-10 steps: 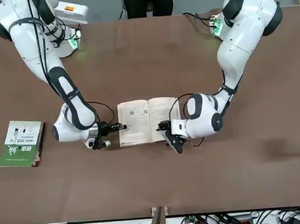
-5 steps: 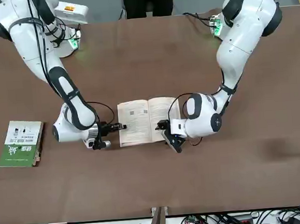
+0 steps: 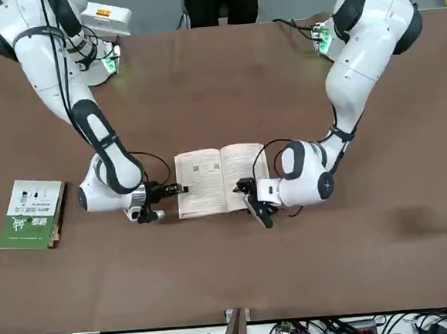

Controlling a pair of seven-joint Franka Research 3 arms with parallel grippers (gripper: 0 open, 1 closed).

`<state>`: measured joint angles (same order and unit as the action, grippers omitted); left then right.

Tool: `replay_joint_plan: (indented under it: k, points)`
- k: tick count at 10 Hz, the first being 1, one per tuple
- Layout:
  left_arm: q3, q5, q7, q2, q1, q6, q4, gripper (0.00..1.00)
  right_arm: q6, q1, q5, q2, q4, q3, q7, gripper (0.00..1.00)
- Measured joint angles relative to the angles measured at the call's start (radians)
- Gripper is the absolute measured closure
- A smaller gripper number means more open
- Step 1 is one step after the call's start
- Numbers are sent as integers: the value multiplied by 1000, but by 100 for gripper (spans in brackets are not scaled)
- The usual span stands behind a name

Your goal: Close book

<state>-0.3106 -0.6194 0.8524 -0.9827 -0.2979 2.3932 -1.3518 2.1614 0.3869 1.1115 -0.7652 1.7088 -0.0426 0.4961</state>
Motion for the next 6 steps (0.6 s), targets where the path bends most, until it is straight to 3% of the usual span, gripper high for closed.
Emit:
replay_joint_plan:
  k: [6]
  points:
    - [-1, -19, 0, 0, 22, -84, 18, 0, 0, 0, 0, 0, 0, 0, 0, 99]
